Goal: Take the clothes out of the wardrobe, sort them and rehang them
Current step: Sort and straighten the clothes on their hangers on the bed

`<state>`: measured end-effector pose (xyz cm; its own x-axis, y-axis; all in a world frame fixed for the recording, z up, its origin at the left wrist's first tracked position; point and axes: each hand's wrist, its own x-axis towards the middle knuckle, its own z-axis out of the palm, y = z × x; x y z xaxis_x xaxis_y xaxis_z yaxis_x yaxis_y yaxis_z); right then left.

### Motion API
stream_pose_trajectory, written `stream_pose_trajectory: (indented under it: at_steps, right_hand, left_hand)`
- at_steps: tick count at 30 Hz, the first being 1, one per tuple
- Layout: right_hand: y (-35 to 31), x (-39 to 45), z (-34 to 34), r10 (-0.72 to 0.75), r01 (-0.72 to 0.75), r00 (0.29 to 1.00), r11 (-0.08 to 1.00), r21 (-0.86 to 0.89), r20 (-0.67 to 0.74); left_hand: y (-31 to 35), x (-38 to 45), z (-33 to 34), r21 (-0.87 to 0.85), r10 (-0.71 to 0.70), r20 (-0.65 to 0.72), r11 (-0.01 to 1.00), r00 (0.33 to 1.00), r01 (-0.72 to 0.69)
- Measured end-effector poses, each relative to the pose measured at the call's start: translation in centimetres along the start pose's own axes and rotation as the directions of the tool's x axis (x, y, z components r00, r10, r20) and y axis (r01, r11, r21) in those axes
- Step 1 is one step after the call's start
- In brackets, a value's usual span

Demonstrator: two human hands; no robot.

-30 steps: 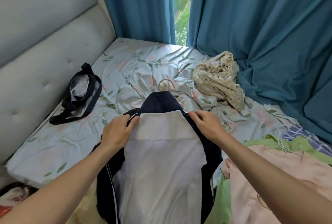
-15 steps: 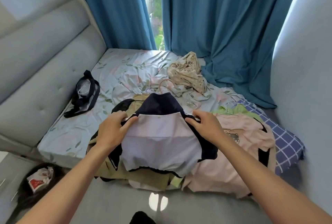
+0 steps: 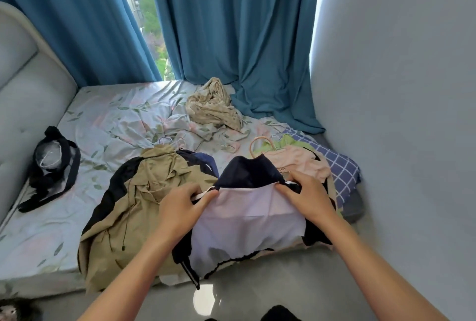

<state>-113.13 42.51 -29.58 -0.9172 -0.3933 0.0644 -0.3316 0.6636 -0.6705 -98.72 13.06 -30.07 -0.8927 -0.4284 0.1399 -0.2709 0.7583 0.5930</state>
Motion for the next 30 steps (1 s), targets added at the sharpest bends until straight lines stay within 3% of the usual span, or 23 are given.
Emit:
stream_pose_trajectory:
  at_steps: [9,18,23,30]
  right_hand:
    - [5.4,1.3,-5.1,0.129,-0.139,0.986,0.986,-0.094,-0.107]
    - [15.0,13.4,-7.4,0.166,-0.179,0.976,0.980,-0.090,-0.141]
    - [23.7,25.5,-5.7,0.227,-0.227,0.974,0.970,-0.083,-0.010]
    - [37.6,40.6,2.9,0.257,-0.208,0.936,0.955,-0.213,0.241]
  left_hand:
    - [4.4,5.1,6.6,-0.128,0.086,0.185,0.990,0.979,-0.063]
    - [8.2,17.0,16.7,-0.128,0.054,0.267,0.992,0.962,-0.020]
    - [9.3,26.7,25.6,-0.065,0.021,0.297,0.998,0.955,-0.002]
    - [3.8,38.9,41.7,0.047,0.002,0.396,0.999,0.918,-0.022]
